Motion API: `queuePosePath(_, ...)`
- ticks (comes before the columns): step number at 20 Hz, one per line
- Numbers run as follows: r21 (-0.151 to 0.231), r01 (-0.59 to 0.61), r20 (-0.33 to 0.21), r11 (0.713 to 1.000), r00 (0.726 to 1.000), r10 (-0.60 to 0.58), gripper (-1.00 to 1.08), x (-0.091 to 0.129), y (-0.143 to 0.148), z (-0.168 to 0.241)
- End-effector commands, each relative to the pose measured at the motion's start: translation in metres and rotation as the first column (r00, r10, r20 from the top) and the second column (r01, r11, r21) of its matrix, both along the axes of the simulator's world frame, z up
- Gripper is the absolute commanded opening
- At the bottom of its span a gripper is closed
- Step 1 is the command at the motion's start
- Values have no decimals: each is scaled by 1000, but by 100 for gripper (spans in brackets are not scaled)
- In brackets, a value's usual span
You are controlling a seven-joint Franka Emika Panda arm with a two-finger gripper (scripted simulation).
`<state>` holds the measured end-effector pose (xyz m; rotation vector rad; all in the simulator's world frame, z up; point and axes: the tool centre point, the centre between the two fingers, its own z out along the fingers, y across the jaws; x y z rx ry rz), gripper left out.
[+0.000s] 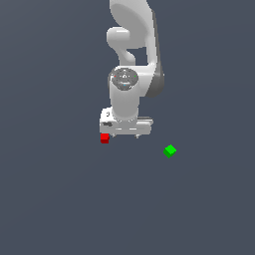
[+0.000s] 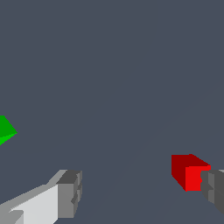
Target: Stack the red cube on top of the green cube.
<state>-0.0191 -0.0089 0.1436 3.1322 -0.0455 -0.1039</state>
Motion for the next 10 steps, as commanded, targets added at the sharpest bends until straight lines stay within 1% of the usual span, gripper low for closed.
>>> queuePosePath(1, 0, 0, 0, 1000, 1000, 0, 100, 0, 0, 0)
queuePosePath(5, 0, -1, 2, 1000, 1000, 1, 100, -2, -3, -2)
queuePosePath(10, 1, -7, 10, 1000, 1000, 7, 100, -11, -16, -10)
